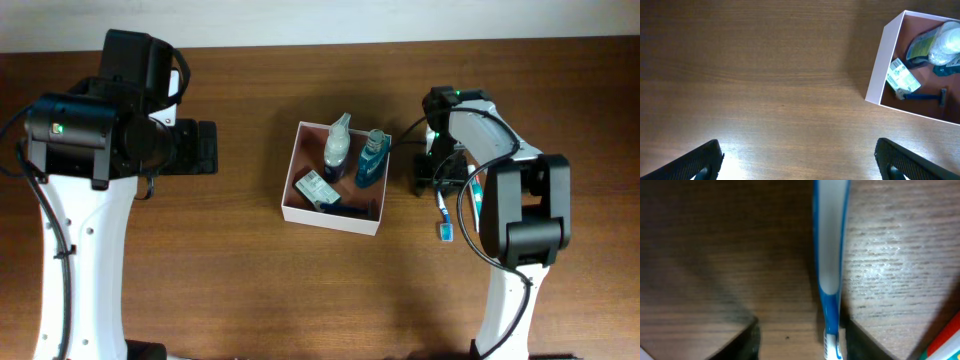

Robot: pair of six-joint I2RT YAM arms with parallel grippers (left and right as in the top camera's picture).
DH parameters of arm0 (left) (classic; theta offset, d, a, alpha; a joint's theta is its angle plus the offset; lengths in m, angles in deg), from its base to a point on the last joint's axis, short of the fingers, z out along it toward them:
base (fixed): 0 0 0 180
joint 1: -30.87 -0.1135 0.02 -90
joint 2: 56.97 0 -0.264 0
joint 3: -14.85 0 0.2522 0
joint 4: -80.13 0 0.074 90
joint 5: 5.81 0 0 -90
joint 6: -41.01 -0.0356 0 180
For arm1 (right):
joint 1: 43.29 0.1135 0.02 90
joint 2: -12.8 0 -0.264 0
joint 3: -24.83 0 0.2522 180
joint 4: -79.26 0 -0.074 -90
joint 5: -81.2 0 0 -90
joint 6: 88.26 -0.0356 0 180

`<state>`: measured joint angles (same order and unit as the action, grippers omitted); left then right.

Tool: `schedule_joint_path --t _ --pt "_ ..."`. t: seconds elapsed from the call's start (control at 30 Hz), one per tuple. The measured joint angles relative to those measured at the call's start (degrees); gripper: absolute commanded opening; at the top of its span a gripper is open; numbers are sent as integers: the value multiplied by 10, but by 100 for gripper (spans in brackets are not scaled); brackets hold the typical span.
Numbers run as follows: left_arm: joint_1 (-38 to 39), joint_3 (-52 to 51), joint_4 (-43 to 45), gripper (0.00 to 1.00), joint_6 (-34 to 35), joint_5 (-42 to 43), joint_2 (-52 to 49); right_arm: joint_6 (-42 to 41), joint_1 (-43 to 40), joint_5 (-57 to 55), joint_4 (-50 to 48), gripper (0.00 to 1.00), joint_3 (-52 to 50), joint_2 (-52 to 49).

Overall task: Pack container
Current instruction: 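Grasp the blue-white toothbrush with the right gripper, then place the toothbrush into the box and release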

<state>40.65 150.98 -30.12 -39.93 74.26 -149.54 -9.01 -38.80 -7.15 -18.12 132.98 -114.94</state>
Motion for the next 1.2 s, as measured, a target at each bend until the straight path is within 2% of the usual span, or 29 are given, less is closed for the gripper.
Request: schedule_joint_path --t 0.03,0.07,0.13,0.4,0.5,0.63,0.8,0.87,0.97,1.07,1.2 --pt "0 0 0 99 0 0 0 0 0 -1 -8 18 -9 5" --pt "0 0 0 99 0 0 0 0 0 -3 -14 11 -17 10" --pt "0 0 0 99 0 0 0 -2 -1 -5 -20 5 -30 18" --pt "0 0 0 99 0 0 0 0 -9 0 -3 4 -47 34" --pt "0 0 0 100 0 0 0 0 -10 0 10 4 -50 71" --pt "0 0 0 99 0 0 0 0 16 2 29 4 -39 217" --pt "0 0 0 99 0 0 0 16 122 4 21 4 -20 371" --pt "0 0 0 99 0 0 0 41 188 8 2 4 -18 409" --pt "0 0 0 99 0 0 0 97 279 3 -29 4 -17 414" --pt "0 0 0 99 0 0 0 149 321 -19 -50 4 -17 393" --pt "0 0 0 99 0 0 0 263 351 -64 -85 4 -17 332"
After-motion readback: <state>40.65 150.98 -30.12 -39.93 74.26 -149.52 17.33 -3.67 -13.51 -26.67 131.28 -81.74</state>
